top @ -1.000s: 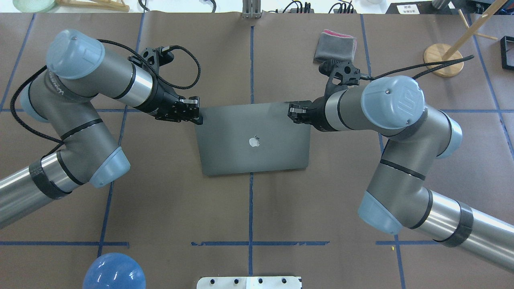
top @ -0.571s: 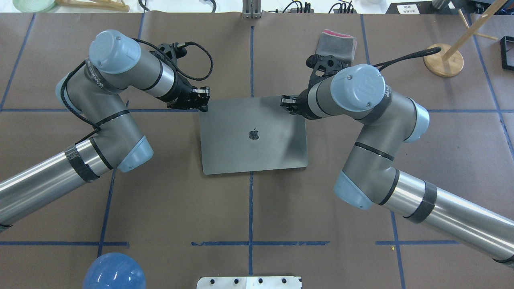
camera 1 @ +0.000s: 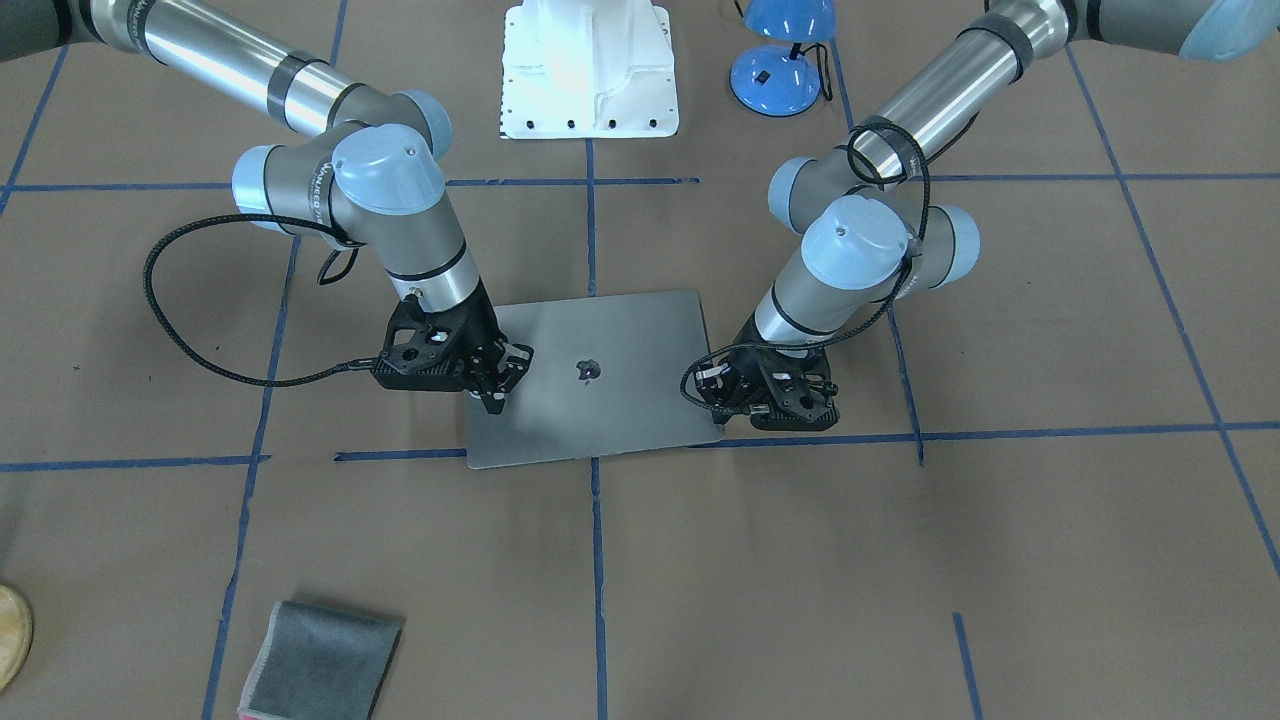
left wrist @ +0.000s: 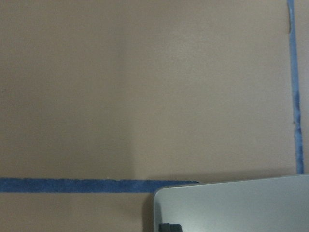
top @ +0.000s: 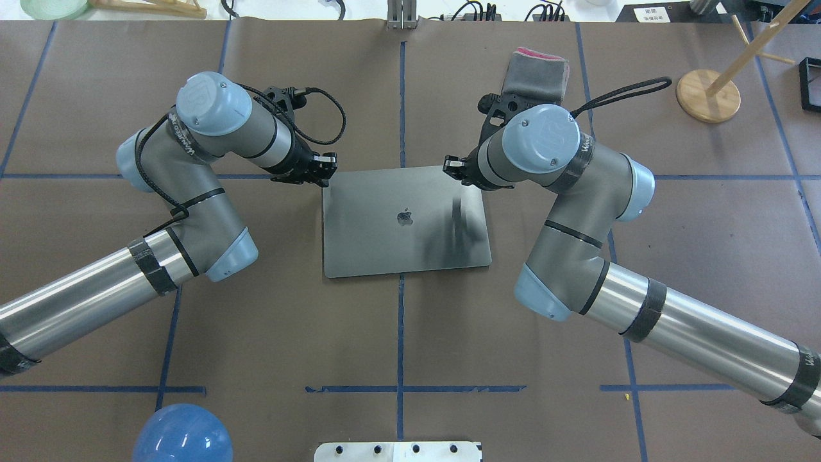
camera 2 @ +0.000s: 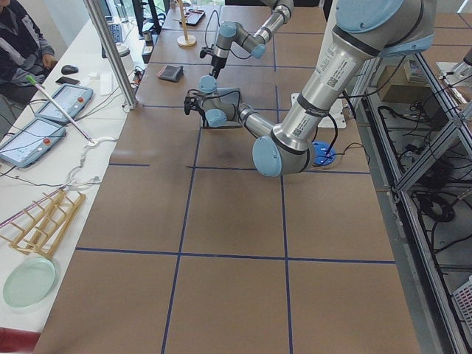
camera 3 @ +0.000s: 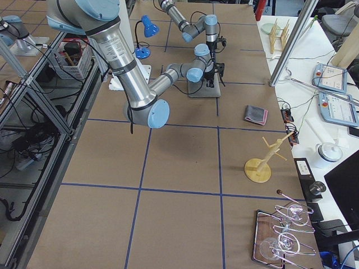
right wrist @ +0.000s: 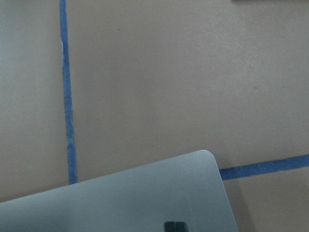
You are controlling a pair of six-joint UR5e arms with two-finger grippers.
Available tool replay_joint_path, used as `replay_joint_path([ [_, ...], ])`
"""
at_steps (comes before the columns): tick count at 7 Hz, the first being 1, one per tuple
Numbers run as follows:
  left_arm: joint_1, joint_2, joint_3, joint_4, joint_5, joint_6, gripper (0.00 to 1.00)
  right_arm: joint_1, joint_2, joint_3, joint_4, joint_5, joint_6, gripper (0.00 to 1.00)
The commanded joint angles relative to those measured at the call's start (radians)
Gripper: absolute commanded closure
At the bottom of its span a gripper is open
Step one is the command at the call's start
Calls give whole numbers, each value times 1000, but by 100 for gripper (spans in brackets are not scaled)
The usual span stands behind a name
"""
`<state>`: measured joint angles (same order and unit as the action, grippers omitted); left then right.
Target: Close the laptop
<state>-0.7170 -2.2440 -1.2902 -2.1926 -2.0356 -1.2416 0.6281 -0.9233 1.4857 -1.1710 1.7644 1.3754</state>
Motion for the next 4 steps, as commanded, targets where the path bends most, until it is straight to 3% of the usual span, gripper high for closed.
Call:
replay_joint_path([
  [1,-63,6,-26,14,-127,-1,1,42,5,39,-62,62,5,1],
  [3,-114,49,-131,190,-135,10,1,115,-12,112,-204,180,-47,1],
  [4,-143,91,-227,320,-135,127,0,148,-49,170,-304,194,-159,1],
])
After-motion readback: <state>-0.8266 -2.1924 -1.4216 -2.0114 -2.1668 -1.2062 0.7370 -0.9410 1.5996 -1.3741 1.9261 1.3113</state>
